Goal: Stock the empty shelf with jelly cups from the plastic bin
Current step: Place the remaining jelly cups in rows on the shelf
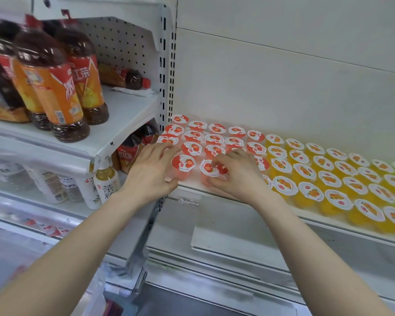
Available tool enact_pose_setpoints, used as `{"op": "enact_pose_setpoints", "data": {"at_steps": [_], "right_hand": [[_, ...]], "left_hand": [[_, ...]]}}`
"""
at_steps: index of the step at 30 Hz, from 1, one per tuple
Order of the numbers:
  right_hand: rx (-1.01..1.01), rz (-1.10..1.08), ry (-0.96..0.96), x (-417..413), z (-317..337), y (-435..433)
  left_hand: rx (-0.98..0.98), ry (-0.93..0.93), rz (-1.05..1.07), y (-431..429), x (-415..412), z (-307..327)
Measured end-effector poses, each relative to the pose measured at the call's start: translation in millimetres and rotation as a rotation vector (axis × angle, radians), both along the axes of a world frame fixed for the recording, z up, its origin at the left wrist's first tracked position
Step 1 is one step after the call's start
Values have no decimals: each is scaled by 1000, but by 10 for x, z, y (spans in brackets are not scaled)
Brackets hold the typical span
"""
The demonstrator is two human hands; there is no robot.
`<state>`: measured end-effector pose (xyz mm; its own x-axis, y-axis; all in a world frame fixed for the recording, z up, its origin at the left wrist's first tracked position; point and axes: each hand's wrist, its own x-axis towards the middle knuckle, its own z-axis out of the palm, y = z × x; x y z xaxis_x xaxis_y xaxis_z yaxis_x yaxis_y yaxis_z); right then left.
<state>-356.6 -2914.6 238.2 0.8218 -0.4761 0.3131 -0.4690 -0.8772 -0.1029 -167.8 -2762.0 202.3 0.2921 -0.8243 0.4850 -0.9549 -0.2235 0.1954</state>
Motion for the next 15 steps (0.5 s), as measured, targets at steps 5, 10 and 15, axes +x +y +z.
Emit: {"op": "enact_pose_setpoints", "data": {"at_steps": [5,10,15], "right_hand": [[79,-58,-101,35,7,-119],[55,-128,-79,113,48,-238],[51,-143,-78,192,64,-272]], "left_hand": [[-6,59,65,25,125,-23],[-38,91,77,-53,206,-33],[-10,93,92,-42,241,-6]]}}
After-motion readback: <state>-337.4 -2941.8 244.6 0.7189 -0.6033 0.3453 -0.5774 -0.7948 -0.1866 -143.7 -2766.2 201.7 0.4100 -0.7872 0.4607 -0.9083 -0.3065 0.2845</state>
